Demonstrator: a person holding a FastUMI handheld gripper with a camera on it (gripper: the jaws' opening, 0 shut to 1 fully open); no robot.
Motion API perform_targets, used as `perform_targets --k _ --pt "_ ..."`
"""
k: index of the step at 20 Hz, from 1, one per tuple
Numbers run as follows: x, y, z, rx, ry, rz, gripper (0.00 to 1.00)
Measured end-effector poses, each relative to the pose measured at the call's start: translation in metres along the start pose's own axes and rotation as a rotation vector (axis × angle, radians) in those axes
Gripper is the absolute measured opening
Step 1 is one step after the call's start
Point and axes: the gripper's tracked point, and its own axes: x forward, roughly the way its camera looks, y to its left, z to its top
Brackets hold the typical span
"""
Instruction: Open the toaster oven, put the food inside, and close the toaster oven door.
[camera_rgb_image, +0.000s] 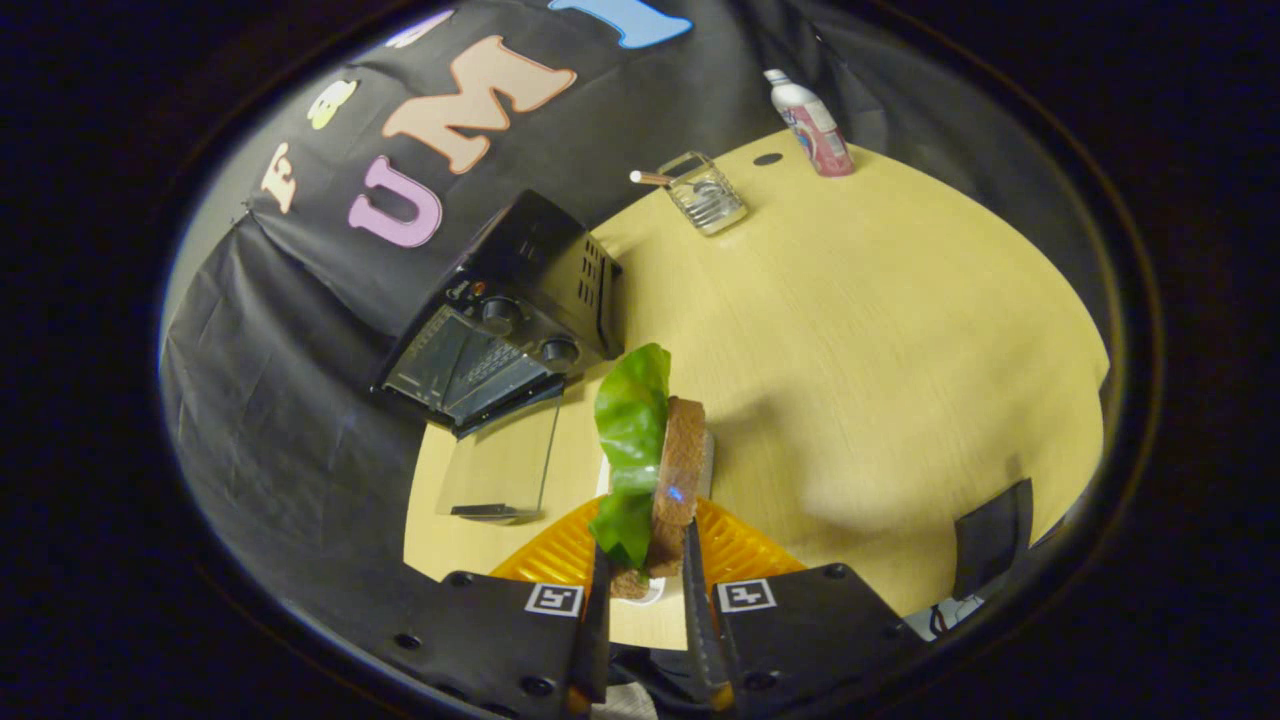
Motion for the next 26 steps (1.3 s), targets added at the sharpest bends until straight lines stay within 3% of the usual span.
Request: perform_targets --k 5,11,19,26 --pt "-0.020 0.017 0.010 -0.037 -0.094 0.010 0.34" --pt "-0.029 0.064 0.003 0.006 -0.166 0.151 0.34" --pt "0.011 0.165 -0.027 -0.025 -0.181 0.381 0.34" --pt "0.077 0.239 -0.029 0.132 -0.135 0.479 0.34"
